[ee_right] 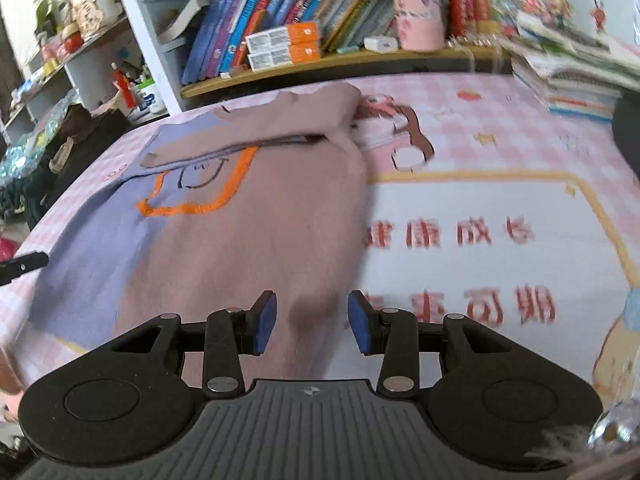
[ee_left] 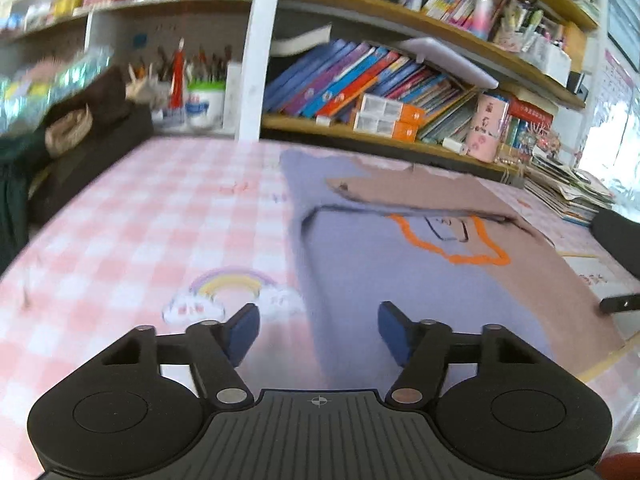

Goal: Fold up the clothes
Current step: 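Pinch the lavender side with the left gripper while the right gripper folds the pink side inward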

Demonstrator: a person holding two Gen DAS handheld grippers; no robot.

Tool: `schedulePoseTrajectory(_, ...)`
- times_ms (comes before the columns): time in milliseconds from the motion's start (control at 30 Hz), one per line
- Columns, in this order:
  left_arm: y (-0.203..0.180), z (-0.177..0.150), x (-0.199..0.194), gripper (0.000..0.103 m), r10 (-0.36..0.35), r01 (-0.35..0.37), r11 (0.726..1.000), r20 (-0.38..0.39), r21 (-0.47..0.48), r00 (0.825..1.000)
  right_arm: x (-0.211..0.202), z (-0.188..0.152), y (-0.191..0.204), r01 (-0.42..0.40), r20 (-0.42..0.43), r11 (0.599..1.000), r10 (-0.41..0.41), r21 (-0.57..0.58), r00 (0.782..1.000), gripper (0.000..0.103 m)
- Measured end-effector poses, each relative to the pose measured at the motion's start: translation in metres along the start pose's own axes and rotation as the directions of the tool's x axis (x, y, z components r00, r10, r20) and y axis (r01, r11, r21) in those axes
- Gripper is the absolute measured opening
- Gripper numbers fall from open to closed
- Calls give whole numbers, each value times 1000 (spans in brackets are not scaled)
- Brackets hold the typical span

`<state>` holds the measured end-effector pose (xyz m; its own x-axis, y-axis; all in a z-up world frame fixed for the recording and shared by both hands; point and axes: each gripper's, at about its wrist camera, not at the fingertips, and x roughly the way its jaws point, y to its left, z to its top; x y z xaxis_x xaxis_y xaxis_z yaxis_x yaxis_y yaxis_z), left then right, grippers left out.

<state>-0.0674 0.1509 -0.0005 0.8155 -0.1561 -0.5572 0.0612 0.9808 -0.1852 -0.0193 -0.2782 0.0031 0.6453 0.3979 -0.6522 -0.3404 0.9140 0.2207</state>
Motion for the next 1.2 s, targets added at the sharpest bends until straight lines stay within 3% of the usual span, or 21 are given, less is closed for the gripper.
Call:
schedulePoseTrajectory(133,3,-3,7,41,-28,27,999,-34,-46,999,-4,-15,-6,0,8,1000,0,27,1000,37)
schedulePoseTrajectory(167,3,-3,8,37,-40,39,998,-36,-51,999,-5,-18,-7,-1,10,999,0,34,1000,28)
schedulePoseTrajectory(200,4,-3,10,24,-52,50,997,-38,-56,998,-6,-22,-9,-1,12,999,0,41,1000,22)
schedulePoseTrajectory(233,4,-4,11,4,-64,62,996,-40,-60,997,-6,-24,-9,2,14,999,-2,39,1000,17)
schedulePoseTrajectory(367,-2,5,6,4,-127,127,991,5,-36,992,-9,-15,-3,-39,55,999,39,5,998,9)
schedulePoseTrajectory(433,-7,15,-5,4,-151,152,988,58,-23,987,-21,-4,-5,-107,125,994,102,32,987,9)
schedulePoseTrajectory(533,-16,22,-4,8,-160,160,987,26,15,987,-30,6,-7,-174,165,983,163,55,973,9)
schedulePoseTrajectory(600,-14,18,3,9,-154,154,988,-21,8,988,-24,4,-8,-161,123,985,153,61,981,9)
schedulePoseTrajectory(667,-7,11,7,10,-149,148,989,-58,-26,987,-17,-3,-13,-147,79,985,140,90,987,10)
schedulePoseTrajectory(800,13,-4,7,24,-178,161,975,-102,-151,979,-10,-21,-31,-164,36,964,160,208,986,19)
schedulePoseTrajectory(900,23,-10,3,39,-242,218,946,-76,-241,967,-9,-30,-39,-205,37,940,203,272,979,25)
schedulePoseTrajectory(967,26,-10,6,42,-267,239,929,-65,-281,962,-7,-30,-41,-226,44,929,223,294,974,25)
schedulePoseTrajectory(1100,21,-4,15,38,-264,236,932,-69,-274,962,0,-26,-38,-249,45,921,247,298,968,25)
schedulePoseTrajectory(1167,15,-1,19,21,-241,215,947,-87,-240,967,4,-21,-35,-239,34,929,240,281,970,10)
schedulePoseTrajectory(1200,12,2,20,5,-226,202,955,-92,-216,970,5,-19,-33,-234,31,935,234,266,972,10)
